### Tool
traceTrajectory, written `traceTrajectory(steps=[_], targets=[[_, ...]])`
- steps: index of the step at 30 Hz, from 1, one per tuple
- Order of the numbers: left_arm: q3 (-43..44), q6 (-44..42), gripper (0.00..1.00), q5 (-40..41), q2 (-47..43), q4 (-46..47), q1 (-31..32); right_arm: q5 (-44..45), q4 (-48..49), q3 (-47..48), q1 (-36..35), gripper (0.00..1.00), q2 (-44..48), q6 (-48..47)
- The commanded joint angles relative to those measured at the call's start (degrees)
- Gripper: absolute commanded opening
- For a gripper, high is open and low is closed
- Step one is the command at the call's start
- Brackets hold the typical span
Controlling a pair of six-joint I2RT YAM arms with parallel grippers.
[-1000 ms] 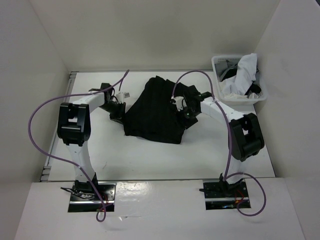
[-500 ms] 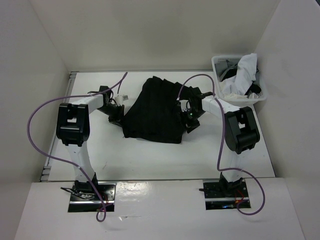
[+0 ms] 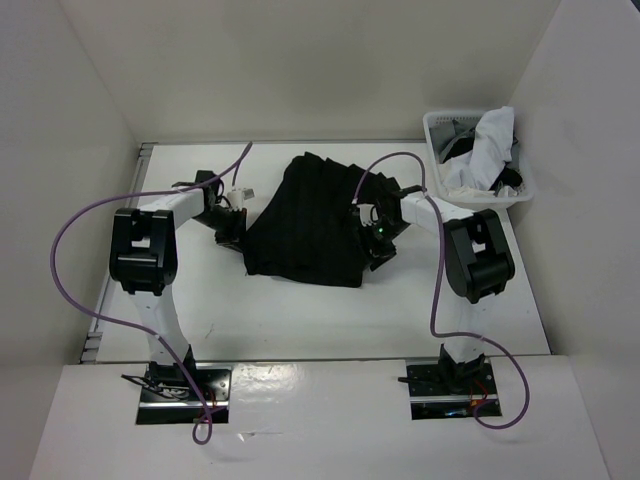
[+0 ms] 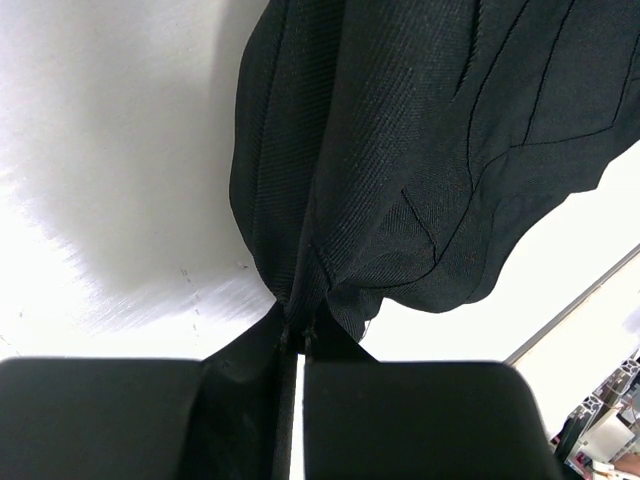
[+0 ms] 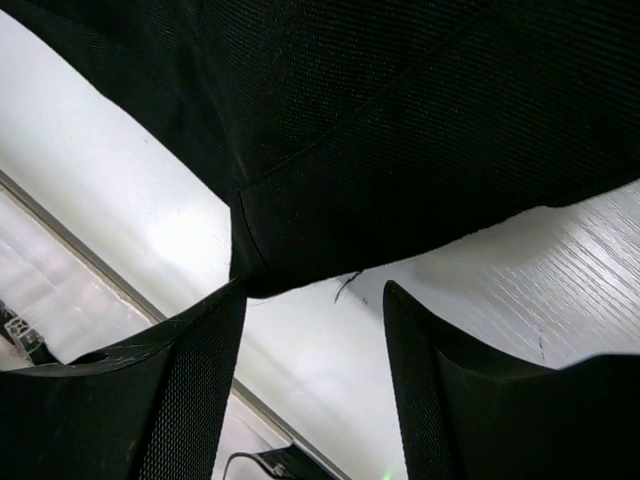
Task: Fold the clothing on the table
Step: Flatten the skirt out
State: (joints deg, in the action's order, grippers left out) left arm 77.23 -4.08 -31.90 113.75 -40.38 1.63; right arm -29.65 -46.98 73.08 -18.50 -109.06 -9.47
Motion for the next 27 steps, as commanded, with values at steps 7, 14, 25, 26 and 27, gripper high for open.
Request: traceTrajectory(steps=[7,14,25,26,27], targets=[[-0.4,-1.7,0.39,-3.1,-4.0,-1.5,-0.3,-4.3,-0.4,3.3,-0.1,0.62,-1.9,-0.5],[-0.4,-2.3,0.73,-2.6,-6.3,-2.5,-0.3,-4.3,-0.9,5.0,-0.1,0.61,-1.9,-1.0],[-0.4,-2.3,0.83,0.6,-8.5,-2.5,2.2,-4.3,-0.9,5.0,-0.1,0.48,-2.4,-1.0],[-0.4,-2.3,0.83,0.6,-8.5,-2.5,2.2,-4.3,-0.9,5.0,-0.1,0.47,-2.4,-1.0],[-0.4,-2.3,0.83,0.6,-8.5,-2.5,2.2,-4.3,-0.9,5.0,-0.1,0.45,-2.4,-1.0]])
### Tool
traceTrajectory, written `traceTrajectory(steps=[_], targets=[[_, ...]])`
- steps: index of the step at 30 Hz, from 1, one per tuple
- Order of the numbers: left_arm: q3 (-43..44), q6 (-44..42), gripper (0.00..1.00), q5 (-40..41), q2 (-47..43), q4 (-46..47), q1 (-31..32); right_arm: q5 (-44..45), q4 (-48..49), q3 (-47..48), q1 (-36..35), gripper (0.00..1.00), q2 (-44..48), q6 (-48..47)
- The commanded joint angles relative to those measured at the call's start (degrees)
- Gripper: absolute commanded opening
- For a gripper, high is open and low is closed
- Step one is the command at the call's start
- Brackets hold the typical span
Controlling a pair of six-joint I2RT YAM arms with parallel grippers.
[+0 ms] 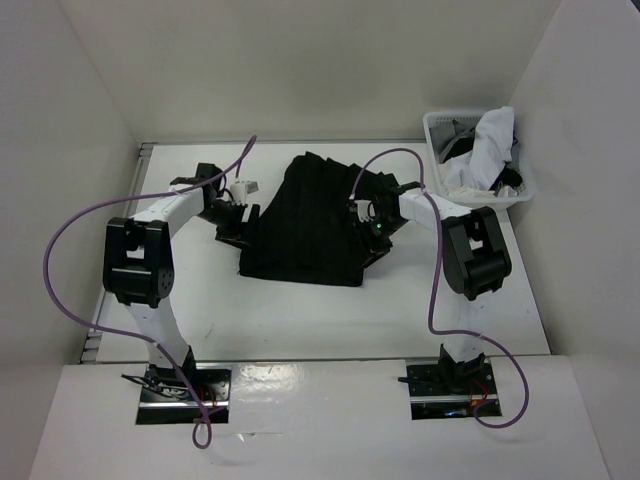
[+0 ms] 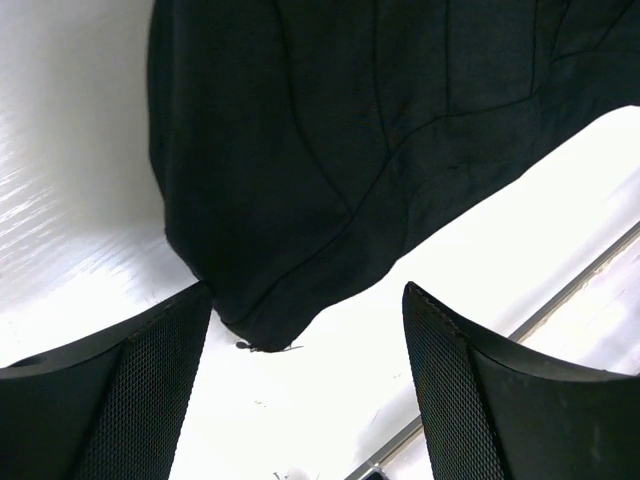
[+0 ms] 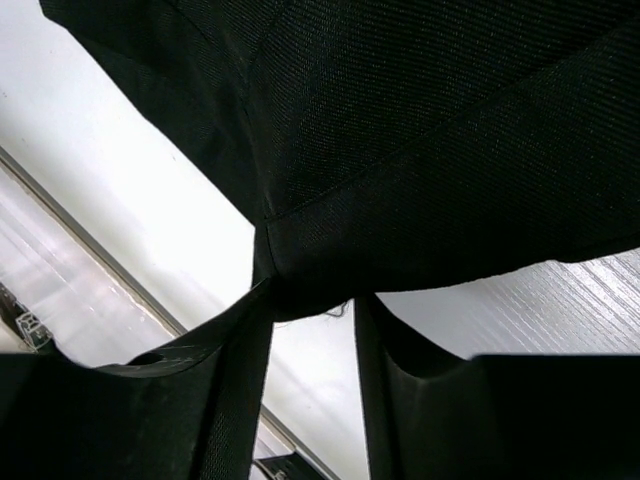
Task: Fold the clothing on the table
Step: Flatten the skirt out
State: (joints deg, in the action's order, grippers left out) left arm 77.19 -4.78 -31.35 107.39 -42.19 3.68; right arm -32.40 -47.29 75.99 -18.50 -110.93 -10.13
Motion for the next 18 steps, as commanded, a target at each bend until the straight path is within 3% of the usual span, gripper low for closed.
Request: traceTrajectory(steps=[1,11,18], targets=[[-0.4,-1.6,0.83,0.1,-2.2,-0.7,0.2,-1.5,-0.6,2.1,-0.1,0.41,-0.5,-0.3],[-0.4,-1.6,0.83,0.1,-2.2,-1.2,0.2,-1.0,-1.1,2.1,-0.1,0.22,-0.5,-0.9],[-0.4,-2.6,0.83,-0.5,-3.5,-2.4,0.2,0.1,-4.2,5.0,0.5,0.15,2.8,-3.4]])
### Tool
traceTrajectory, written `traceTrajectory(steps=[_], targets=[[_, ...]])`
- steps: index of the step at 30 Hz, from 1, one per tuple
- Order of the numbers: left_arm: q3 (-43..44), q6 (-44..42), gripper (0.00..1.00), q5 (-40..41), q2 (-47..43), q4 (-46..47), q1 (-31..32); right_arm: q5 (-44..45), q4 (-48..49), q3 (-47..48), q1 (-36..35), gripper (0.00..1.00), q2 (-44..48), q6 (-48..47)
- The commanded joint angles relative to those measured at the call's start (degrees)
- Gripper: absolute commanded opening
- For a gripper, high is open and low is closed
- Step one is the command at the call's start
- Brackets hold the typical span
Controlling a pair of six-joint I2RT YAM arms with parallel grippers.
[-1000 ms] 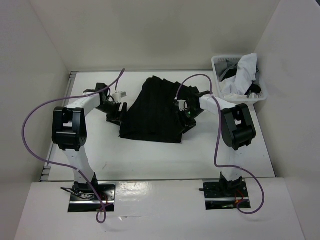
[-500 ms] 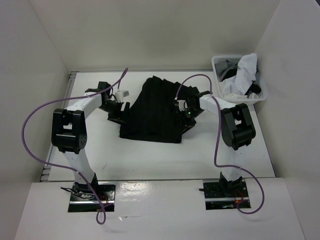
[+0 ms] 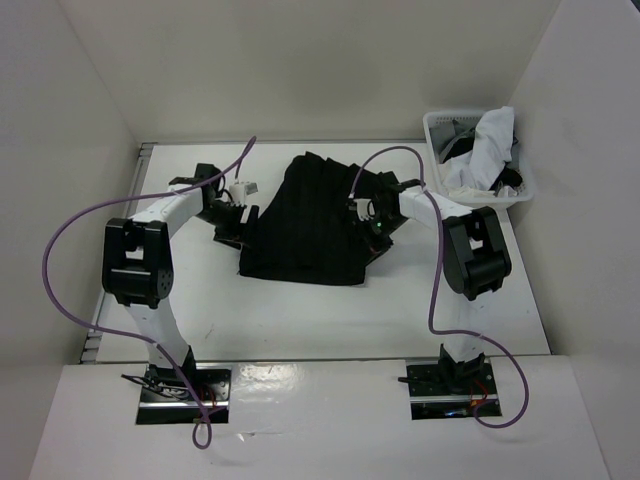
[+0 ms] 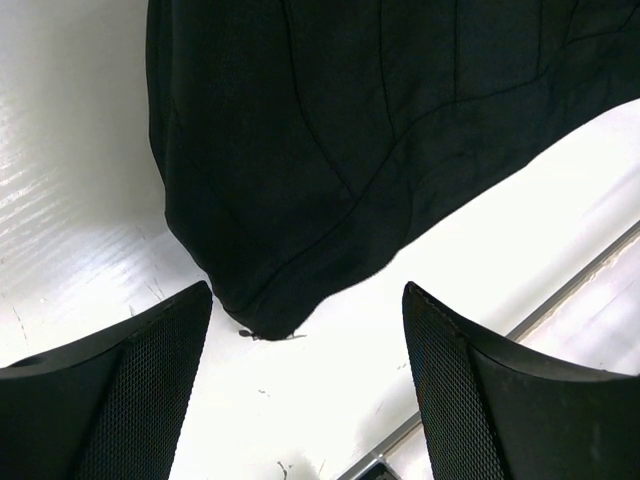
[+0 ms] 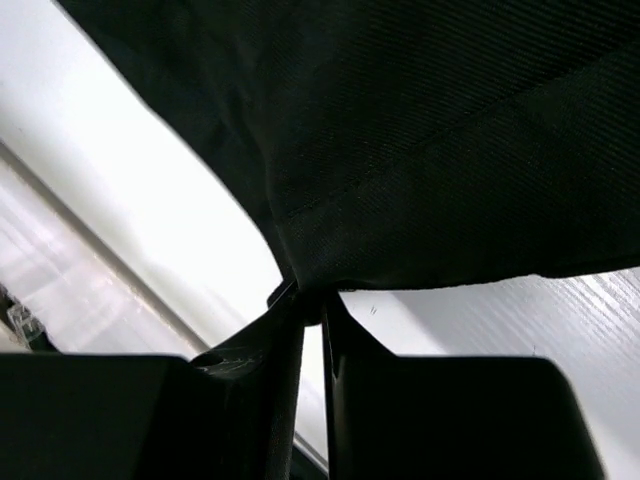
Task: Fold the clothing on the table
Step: Flatten the skirt out
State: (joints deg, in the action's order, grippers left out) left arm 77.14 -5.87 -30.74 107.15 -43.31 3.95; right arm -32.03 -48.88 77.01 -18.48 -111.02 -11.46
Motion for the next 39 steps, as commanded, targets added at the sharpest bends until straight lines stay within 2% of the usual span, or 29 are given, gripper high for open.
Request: traceTrajectory(steps=[1,2,3,4,5,6,8,11,12,14,15,16,17,18,21,26,32,34,39], targets=[[-0.3,-2.0,0.83,-1.1,-4.1,-1.8,-0.1,-2.1,-5.6,4.9,1.5,0.15,3.4,-3.5],[-0.3,-2.8,0.83,-2.3,-5.2,-2.4,-0.1,-9.5,-7.5,6.7,2.6,0.15,4.6,-7.9],[-0.3,-2.8,0.83,-2.9,-5.7,-2.4,-0.1,-12.0,-9.1,7.3,3.9,0.15,4.6,-9.6],[-0.3,-3.8,0.83,-3.5,-6.9,-2.9,-0.1,-12.0,-9.9,7.3,6.1,0.15,5.3,-9.6],[-0.3,-4.7,0.83,-4.8,-7.6,-2.9,-0.1,-4.6,-8.5,8.1,6.7,0.1,5.3,-7.3],[-0.8,-5.2,0.83,-5.5,-8.3,-3.5,-0.1,-4.5,-8.5,8.2,7.4,0.1,6.2,-8.5],[-1.5,-6.6,0.83,-6.5,-10.1,-4.1,0.4,-13.4,-12.5,8.2,12.0,0.12,7.4,-13.6],[-3.0,-7.9,0.83,-6.5,-10.9,-4.9,0.4,-5.4,-13.6,8.9,12.8,0.14,7.4,-13.6],[-3.9,-7.9,0.83,-6.5,-11.4,-5.5,0.4,-3.4,-13.6,6.5,12.8,0.14,7.4,-13.6],[-4.8,-8.5,0.83,-6.5,-11.4,-5.5,0.4,0.4,-9.9,4.3,12.8,0.15,10.3,-11.8],[-5.5,-9.1,0.83,-6.5,-12.0,-5.5,0.4,5.6,-8.3,2.3,12.8,0.18,11.3,-9.5],[-5.5,-9.1,0.83,-6.5,-12.7,-5.5,0.4,9.1,-4.7,1.5,12.8,0.27,12.1,-7.9],[-6.0,-9.1,0.83,-6.5,-12.7,-5.5,0.4,13.4,-2.6,0.8,12.8,0.46,12.9,-5.9],[-6.0,-9.1,0.83,-6.5,-13.5,-5.5,0.4,23.8,-0.8,-0.4,12.8,0.63,13.5,-1.9],[-7.1,-9.1,0.83,-6.0,-14.6,-5.5,0.4,37.1,2.7,-0.4,11.3,0.72,14.9,2.0],[-7.6,-7.9,0.83,-4.2,-15.8,-4.9,0.4,31.1,-0.1,3.4,7.7,0.75,16.3,2.0],[-8.8,-6.8,0.83,-2.0,-17.6,-3.7,0.4,22.7,-1.3,1.5,4.8,0.73,13.9,2.0],[-10.2,-6.3,0.83,-0.6,-18.2,-3.0,0.4,22.1,-2.0,0.2,4.8,0.69,13.2,2.0],[-10.2,-5.7,0.83,0.6,-18.2,-2.5,0.4,25.1,-2.0,-1.4,4.8,0.66,12.7,3.4]])
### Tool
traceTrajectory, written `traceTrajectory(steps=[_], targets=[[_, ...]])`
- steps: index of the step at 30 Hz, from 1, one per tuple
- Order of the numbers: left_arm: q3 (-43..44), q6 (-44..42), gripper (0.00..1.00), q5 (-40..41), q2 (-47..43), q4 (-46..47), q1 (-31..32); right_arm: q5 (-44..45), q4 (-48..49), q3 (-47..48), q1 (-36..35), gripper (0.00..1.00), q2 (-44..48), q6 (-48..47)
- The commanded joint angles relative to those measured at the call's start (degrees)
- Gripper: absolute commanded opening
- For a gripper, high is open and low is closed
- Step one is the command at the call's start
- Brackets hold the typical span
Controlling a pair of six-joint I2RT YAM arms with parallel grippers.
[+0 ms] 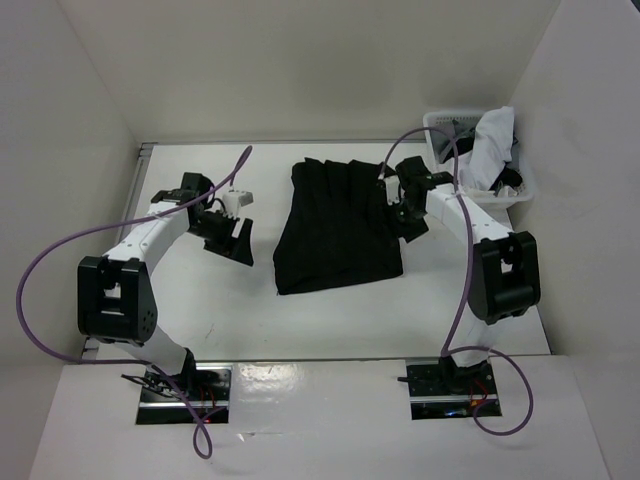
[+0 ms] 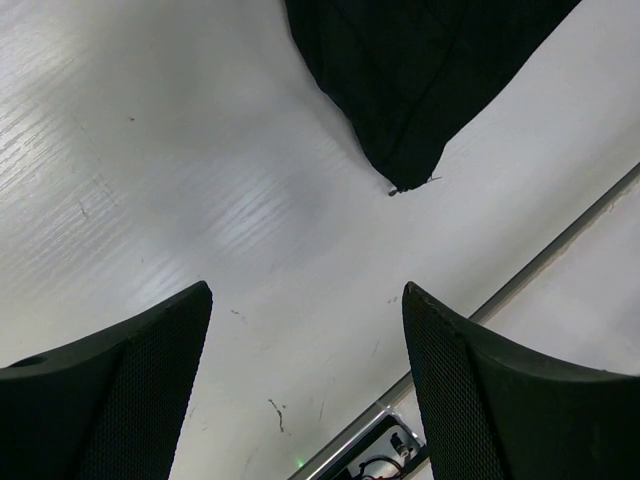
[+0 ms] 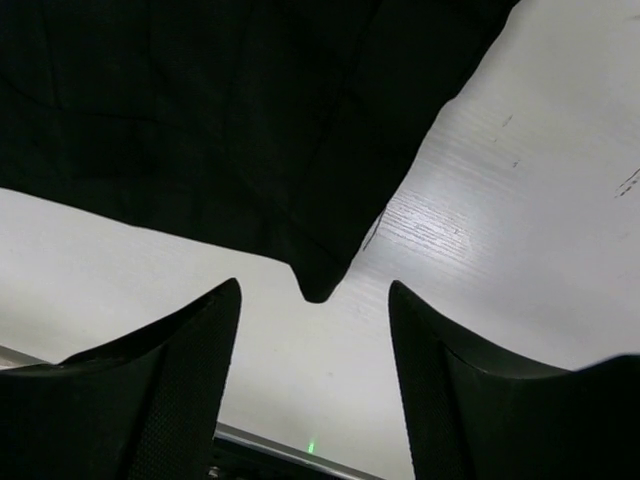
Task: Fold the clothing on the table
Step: Flatten the skirt out
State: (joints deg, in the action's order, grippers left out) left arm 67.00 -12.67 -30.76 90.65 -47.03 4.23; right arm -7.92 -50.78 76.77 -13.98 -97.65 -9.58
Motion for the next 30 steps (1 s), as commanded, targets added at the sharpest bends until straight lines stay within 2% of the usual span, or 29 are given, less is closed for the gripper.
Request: traceTrajectory(steps=[1,7,30], targets=[[0.0,1.1,0.83,1.1,-1.7,1.2,0.2,1.8,0.4,-1.7,0.3,0.65,-0.7,2.0],[0.0,1.6,0.83,1.7,-0.6,1.2,0.2,3.1,0.4,-3.0,0.3,0.55,-2.6,3.1],[0.5,2.1,0.83,2.7,1.5,1.2,0.2,3.6,0.4,-4.6,0.3,0.4,-7.2,3.6]])
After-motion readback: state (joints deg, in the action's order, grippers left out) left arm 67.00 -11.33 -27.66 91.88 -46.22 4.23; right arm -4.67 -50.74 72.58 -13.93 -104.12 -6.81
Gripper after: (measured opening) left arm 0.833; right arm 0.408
